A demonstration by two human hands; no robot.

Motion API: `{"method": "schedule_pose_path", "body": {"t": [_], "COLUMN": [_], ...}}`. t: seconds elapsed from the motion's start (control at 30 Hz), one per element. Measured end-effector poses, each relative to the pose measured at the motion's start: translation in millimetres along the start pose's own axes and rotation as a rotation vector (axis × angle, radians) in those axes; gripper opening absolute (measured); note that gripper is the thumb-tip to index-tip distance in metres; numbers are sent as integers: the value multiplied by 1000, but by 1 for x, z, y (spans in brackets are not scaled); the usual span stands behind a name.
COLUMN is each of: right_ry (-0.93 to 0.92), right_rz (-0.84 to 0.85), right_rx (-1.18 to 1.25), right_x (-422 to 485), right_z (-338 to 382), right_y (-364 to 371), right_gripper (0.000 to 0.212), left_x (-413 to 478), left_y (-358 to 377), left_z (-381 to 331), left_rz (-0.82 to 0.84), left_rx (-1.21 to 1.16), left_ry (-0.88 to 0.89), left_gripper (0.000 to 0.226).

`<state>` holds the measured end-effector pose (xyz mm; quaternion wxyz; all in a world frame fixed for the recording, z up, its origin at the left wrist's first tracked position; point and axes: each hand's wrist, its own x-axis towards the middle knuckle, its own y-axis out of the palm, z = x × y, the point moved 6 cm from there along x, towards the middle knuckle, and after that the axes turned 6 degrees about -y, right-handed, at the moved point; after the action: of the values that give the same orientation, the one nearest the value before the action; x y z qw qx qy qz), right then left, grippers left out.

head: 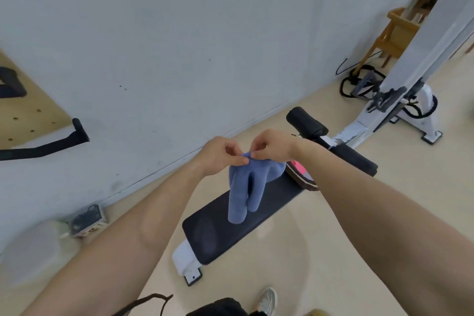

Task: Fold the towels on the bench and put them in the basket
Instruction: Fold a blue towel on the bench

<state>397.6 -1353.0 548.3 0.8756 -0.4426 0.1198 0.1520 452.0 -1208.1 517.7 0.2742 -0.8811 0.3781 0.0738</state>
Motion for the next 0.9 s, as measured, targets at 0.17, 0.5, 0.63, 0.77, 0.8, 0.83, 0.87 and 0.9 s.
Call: {"method": "schedule_pose_path", "body": {"t": [0.17, 0.5, 0.63, 0.77, 0.8, 0.83, 0.87, 0.9], "right_ry": [-58, -139, -116, -110, -115, -119, -114, -96], "right_rz": [-89, -305, -135, 180, 238, 283, 319, 334], "right_rx": [130, 305, 61, -45, -67, -95, -117, -129], "right_x": [-1, 29, 63, 86, 90, 95, 99, 103], "right_z": [6, -51, -107, -157, -165, -171, -178, -183], "right_y": [-30, -105, -110, -78, -69, -61, -52, -44], "right_gripper": [10, 19, 19, 30, 34, 37, 39, 38], "left_x": [9, 47, 56, 55, 54, 53, 50, 47], "left_y": [8, 48, 27, 28, 31, 34, 38, 41], "left_z": [-8, 51, 72, 82, 84, 88, 92, 100], "left_rz": [23, 23, -197, -285, -278, -273, -262, -240], "left_rx": [-107, 242, 222, 276, 320, 345, 351, 338], "left_ry": [45, -162, -313, -463, -487, -513, -541, -573], "left_gripper": [13, 18, 17, 28, 30, 31, 32, 32]}}
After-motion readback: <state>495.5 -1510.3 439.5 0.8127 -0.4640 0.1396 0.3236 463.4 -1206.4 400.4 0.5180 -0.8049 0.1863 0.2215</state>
